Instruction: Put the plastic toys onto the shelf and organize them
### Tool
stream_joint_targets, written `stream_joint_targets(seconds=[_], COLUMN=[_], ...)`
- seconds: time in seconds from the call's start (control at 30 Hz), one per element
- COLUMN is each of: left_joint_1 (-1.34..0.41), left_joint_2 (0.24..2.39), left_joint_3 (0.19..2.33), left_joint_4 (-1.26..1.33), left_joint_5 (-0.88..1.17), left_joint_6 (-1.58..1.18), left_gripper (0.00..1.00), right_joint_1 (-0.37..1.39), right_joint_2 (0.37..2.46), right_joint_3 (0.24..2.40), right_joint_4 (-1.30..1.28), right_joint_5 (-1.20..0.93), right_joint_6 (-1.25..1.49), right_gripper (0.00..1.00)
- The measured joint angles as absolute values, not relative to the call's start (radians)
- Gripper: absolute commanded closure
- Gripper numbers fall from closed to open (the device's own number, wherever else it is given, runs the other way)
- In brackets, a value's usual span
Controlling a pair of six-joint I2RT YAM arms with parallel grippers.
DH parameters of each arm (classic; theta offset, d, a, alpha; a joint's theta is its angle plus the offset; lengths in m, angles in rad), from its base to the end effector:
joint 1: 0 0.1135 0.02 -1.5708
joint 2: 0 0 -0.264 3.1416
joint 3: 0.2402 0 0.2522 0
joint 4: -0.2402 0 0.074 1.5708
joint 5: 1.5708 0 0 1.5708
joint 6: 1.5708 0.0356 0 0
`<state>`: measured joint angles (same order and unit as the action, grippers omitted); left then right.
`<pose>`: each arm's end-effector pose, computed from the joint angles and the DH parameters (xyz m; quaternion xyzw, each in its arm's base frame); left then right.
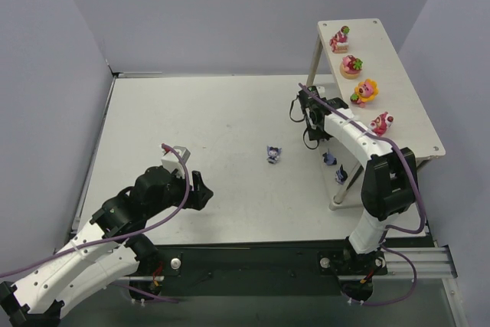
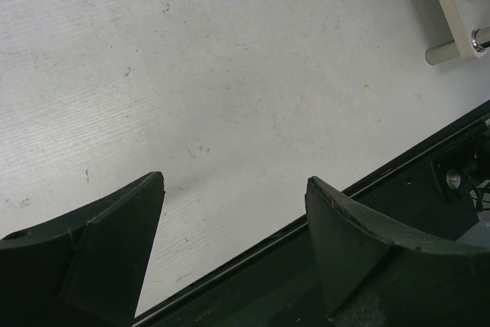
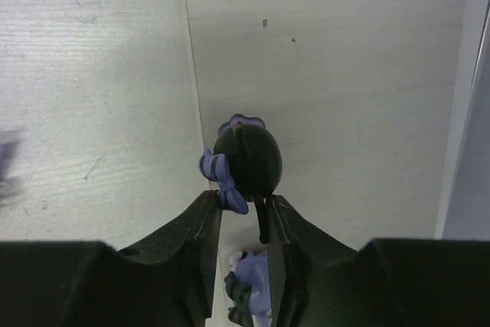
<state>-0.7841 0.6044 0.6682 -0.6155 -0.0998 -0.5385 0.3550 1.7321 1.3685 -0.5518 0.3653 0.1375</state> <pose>0.0992 -0.0940 0.2817 0.0827 0.8683 -0.2648 0.4112 0.3589 0.1195 0.2580 -0.0429 0.9319 -0.0896 0.3489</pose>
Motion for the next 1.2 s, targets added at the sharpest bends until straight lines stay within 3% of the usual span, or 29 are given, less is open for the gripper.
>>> stream_joint_targets(seconds=[0.37,0.8,1.2], left_joint_1=[-0.784,-0.784,-0.784], left_joint_2=[0.604,0.604,0.602], left_joint_3=[0.667,0.667,0.667], left_joint_4=[-0.616,-0.616,-0.616], left_joint_5=[-0.099,-0.099,-0.099], left_joint_6=[-0.538,-0.538,-0.539], left_gripper=[0.16,0.16,0.16], right_joint_1=[0.339,0.334,0.334], right_joint_2=[1.732,1.732,1.732], right_joint_3=[1.361,1.359,1.355], right_joint_4=[-0.532,-0.53,-0.527], right_joint_5=[0.339,0.342,0.379], right_joint_6=[0.142,0.167,0.191], right_gripper=[0.85,0.63,0.62])
